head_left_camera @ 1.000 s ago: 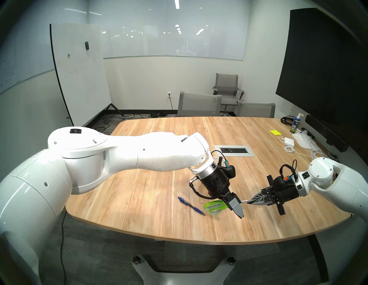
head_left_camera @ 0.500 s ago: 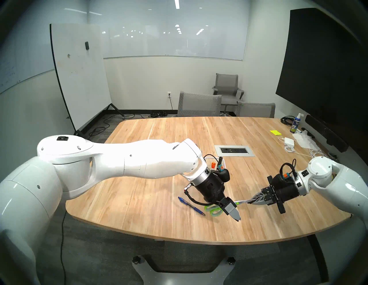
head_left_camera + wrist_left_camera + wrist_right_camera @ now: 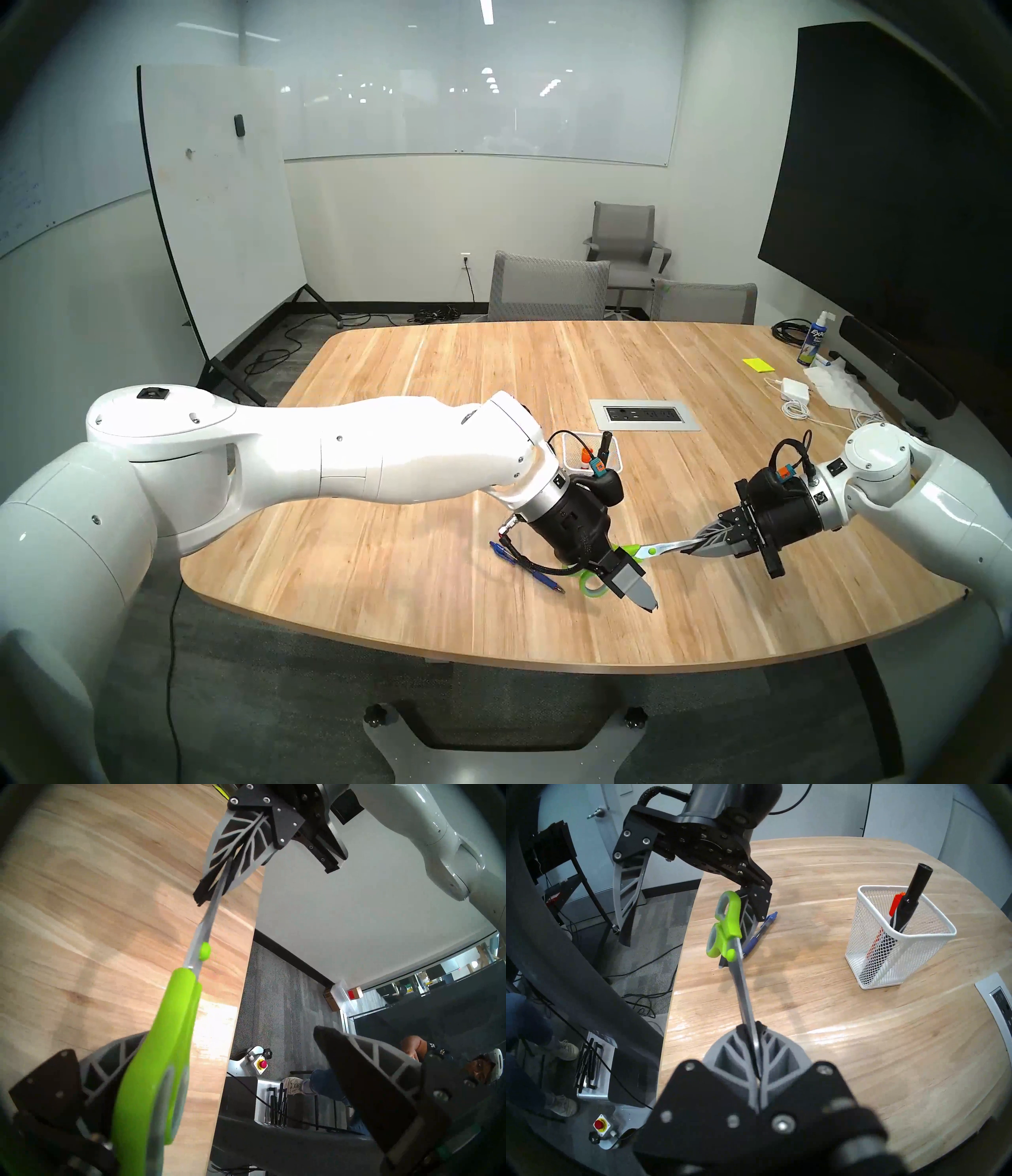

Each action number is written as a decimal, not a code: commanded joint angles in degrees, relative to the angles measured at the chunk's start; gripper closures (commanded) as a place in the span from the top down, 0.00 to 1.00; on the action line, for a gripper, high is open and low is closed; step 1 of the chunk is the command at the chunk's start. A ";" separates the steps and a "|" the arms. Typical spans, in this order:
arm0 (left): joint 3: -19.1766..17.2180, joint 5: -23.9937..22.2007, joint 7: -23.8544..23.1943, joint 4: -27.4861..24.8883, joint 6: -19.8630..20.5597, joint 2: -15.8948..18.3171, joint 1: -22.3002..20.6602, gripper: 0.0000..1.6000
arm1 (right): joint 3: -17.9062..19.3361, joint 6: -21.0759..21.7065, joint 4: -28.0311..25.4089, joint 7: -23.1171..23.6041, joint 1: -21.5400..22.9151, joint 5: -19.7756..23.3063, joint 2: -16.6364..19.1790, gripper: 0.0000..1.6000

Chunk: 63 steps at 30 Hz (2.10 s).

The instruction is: Place the pen, the marker, and the scissors into the pen holder

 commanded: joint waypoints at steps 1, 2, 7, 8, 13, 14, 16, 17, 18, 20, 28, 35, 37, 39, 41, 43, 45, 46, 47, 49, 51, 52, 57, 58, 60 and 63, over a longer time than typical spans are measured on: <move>-0.86 -0.74 0.43 -2.05 -0.31 0.90 -0.17 1.00 | 1.53 0.38 0.96 -0.40 2.30 0.13 -0.46 0.00; -0.88 -0.80 0.57 -2.23 -0.35 1.03 -0.17 1.00 | 1.56 0.44 1.20 -0.28 2.46 0.05 -0.61 0.00; -1.08 -1.19 1.65 -3.49 -0.66 2.10 -0.03 1.00 | 1.80 0.66 2.41 0.15 3.24 -0.27 -1.18 0.00; -1.12 -1.29 1.94 -3.81 -0.72 2.34 -0.03 1.00 | 1.83 0.68 2.58 0.22 3.35 -0.33 -1.25 0.00; -1.51 -1.65 3.23 -5.64 -1.16 3.88 -0.22 1.00 | 1.88 0.72 3.19 0.59 3.79 -0.73 -1.47 0.00; -1.57 -1.76 3.38 -5.98 -1.14 4.16 -0.32 1.00 | 1.86 0.71 3.32 0.69 3.87 -0.83 -1.54 0.00; -1.68 -1.92 3.77 -6.74 -1.07 4.80 -0.52 1.00 | 1.81 0.70 3.50 0.90 4.02 -1.07 -1.65 0.00; -1.76 -2.02 4.04 -7.18 -1.00 5.18 -0.65 1.00 | 1.77 0.66 3.57 1.02 4.11 -1.22 -1.70 0.00; -1.81 -2.11 4.28 -7.52 -0.94 5.45 -0.75 1.00 | 1.76 0.64 3.63 1.12 4.16 -1.30 -1.74 0.00; -1.92 -2.32 4.65 -8.15 -0.81 5.95 -0.95 1.00 | 1.68 0.57 3.73 1.38 4.25 -1.51 -1.83 0.00; -2.24 -2.86 5.74 -9.66 -0.61 7.01 -1.33 0.40 | 1.56 0.27 3.26 1.74 3.94 -2.07 -1.67 0.00; -2.39 -2.66 6.08 -10.17 -1.09 7.36 -1.23 0.00 | 1.54 0.34 3.02 2.07 3.73 -2.16 -1.59 0.00; -2.42 -2.55 6.24 -10.31 -1.31 7.44 -1.17 0.00 | 1.52 0.37 3.01 2.11 3.71 -2.13 -1.60 0.00; -2.41 -2.35 6.32 -10.47 -1.59 7.52 -1.15 0.00 | 1.34 0.43 3.10 2.94 3.99 -2.26 -1.65 0.00; -2.36 -2.18 6.29 -10.61 -1.73 7.56 -1.23 0.00 | 1.12 0.71 3.28 4.31 4.34 -2.15 -1.67 0.00; -2.27 -2.09 6.32 -10.76 -1.63 7.60 -1.40 0.00 | 1.09 0.51 3.21 4.80 4.34 -2.23 -1.54 0.00; -2.20 -2.07 6.30 -10.98 -1.25 7.67 -1.65 0.00 | 1.23 0.07 2.98 4.57 4.00 -2.27 -1.31 0.31; -2.17 -2.08 6.31 -11.11 -1.11 7.75 -1.75 0.00 | 1.27 -0.05 2.94 4.59 3.88 -2.29 -1.26 0.87; -2.11 -2.06 6.29 -11.28 -0.88 7.90 -1.94 0.00 | 1.31 -0.31 2.87 4.52 3.71 -2.27 -1.17 1.00; -1.96 -1.96 6.04 -11.49 -0.39 8.20 -2.37 0.00 | 1.43 -0.83 2.63 4.15 3.31 -2.22 -0.91 1.00; -1.79 -1.85 5.56 -11.50 0.08 8.43 -2.80 0.00 | 1.46 -1.00 2.50 4.18 3.13 -2.02 -0.72 1.00; -1.69 -1.74 5.27 -11.46 0.30 8.47 -3.01 0.00 | 1.47 -1.04 2.48 4.19 3.09 -1.98 -0.69 1.00; -0.92 -0.89 2.85 -10.73 2.23 8.15 -4.27 0.00 | 1.49 -1.22 2.50 4.76 3.20 -1.74 -0.55 1.00; -0.74 -0.67 2.57 -10.68 2.61 8.09 -4.45 0.00 | 1.50 -1.21 2.51 4.83 3.22 -1.72 -0.54 1.00; -0.43 -0.32 2.07 -10.50 3.02 8.01 -4.48 0.00 | 1.40 -1.06 2.69 5.62 3.52 -1.72 -0.57 1.00; 0.28 0.87 1.79 -10.20 4.08 7.68 -4.78 0.00 | 1.02 -1.02 3.27 8.09 4.54 -2.39 -0.85 1.00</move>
